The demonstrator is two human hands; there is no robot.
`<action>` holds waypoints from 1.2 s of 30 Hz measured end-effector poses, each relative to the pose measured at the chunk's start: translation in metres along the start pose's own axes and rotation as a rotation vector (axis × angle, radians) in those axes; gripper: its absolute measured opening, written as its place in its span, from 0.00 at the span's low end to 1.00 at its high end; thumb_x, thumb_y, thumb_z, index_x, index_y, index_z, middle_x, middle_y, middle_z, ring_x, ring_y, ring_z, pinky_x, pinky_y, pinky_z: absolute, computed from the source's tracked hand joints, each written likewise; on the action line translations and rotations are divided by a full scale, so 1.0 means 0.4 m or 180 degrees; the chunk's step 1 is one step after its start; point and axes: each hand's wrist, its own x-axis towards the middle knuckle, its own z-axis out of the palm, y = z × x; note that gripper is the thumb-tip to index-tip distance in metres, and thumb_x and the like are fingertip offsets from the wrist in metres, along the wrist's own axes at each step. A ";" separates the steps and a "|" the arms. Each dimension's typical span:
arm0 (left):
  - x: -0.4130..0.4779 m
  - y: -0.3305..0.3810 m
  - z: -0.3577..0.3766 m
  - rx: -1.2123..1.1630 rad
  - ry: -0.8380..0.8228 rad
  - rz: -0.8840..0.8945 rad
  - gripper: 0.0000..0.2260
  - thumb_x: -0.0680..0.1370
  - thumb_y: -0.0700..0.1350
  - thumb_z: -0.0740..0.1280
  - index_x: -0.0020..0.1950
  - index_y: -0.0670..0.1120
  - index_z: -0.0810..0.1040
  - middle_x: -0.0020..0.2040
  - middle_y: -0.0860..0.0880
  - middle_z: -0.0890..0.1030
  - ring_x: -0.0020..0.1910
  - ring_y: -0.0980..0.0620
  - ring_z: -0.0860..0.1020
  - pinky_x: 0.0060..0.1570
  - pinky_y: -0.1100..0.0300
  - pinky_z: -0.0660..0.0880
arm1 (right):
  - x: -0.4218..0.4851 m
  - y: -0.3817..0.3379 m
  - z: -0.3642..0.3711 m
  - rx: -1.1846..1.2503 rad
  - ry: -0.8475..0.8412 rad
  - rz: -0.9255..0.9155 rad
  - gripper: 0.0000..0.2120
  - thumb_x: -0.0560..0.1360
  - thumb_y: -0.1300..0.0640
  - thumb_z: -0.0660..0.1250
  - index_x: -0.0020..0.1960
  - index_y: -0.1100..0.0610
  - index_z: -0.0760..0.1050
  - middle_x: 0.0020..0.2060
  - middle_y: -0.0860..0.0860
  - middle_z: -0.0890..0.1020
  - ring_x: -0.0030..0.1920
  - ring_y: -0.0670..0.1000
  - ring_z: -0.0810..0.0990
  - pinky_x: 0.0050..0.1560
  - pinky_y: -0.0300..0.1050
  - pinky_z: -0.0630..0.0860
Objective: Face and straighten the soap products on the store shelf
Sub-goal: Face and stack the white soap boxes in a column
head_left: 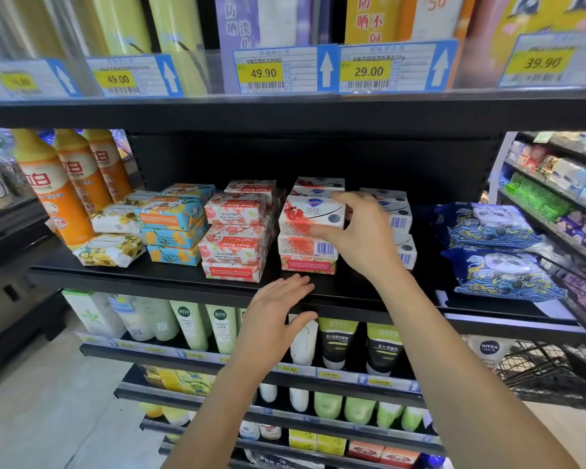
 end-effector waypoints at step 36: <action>-0.002 0.002 0.010 -0.0332 0.0156 -0.0075 0.21 0.77 0.47 0.75 0.69 0.50 0.80 0.68 0.63 0.71 0.64 0.88 0.50 0.67 0.82 0.45 | -0.088 0.261 -0.091 -0.0063 0.0454 0.0891 0.33 0.62 0.48 0.86 0.61 0.57 0.78 0.52 0.52 0.84 0.54 0.54 0.82 0.55 0.53 0.80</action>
